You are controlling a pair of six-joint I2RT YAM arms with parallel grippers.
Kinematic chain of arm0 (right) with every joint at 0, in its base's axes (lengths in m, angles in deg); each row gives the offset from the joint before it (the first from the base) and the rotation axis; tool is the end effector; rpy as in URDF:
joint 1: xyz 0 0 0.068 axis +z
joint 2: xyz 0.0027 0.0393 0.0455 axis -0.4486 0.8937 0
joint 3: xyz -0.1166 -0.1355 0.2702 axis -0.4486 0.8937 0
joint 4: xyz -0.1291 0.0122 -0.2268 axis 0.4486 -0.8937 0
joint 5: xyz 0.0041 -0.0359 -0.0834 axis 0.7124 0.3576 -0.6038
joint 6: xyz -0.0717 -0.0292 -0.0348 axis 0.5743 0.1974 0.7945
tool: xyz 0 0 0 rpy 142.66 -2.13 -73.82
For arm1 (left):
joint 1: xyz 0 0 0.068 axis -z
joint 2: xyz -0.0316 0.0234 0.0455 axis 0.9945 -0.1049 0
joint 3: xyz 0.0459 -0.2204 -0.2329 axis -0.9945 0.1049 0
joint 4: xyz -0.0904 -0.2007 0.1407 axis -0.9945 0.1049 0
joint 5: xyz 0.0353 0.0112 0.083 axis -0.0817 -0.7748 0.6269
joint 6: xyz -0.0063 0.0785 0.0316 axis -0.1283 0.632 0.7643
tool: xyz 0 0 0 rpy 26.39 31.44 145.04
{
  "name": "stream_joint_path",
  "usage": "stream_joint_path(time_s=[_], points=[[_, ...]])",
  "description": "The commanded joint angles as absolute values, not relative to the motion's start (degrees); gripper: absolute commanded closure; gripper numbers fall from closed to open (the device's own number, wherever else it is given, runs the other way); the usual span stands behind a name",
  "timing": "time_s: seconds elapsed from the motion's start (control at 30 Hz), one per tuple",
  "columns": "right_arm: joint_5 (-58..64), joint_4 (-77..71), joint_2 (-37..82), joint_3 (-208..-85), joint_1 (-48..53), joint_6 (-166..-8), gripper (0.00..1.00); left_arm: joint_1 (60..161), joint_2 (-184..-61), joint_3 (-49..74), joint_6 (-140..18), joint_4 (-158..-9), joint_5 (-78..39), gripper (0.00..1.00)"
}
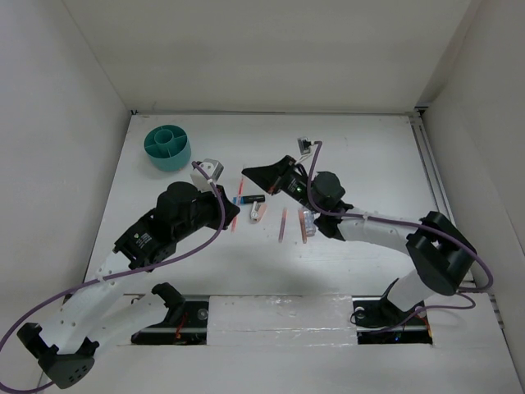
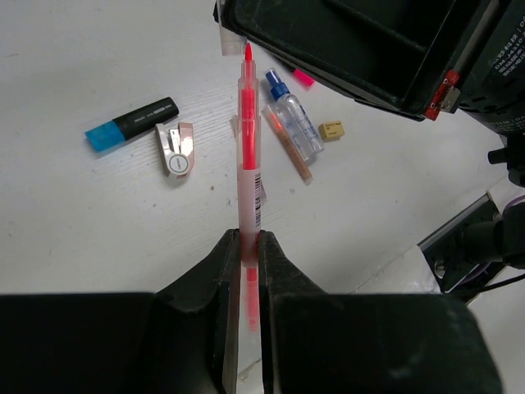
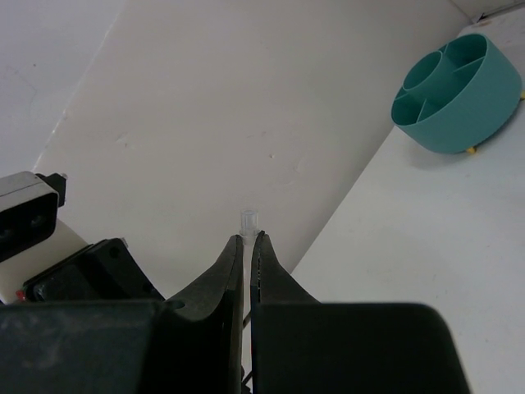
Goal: Sort the stationery into containers
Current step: Close the pen cap on the pen.
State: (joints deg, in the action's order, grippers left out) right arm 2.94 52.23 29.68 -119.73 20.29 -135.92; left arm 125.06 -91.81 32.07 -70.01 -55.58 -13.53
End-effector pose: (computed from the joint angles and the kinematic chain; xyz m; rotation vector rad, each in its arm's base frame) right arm 0.2523 0.2846 0.3588 -0.0171 1.4953 1.5798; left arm 0.1256 -0.1134 0.3865 0.3771 1.9069 -0.7683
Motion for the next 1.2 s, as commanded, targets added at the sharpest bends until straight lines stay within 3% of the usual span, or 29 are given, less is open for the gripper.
stream_joint_path(time_s=[0.0,1.17], points=[[4.2,57.3,29.8,-119.0,20.7,-136.3,1.0,124.9,-91.0,32.3,-70.1,-57.2,-13.1,1.0],[1.8,57.8,27.7,-120.7,20.7,-136.8,1.0,124.9,-91.6,32.3,-70.1,-57.2,-14.2,1.0]])
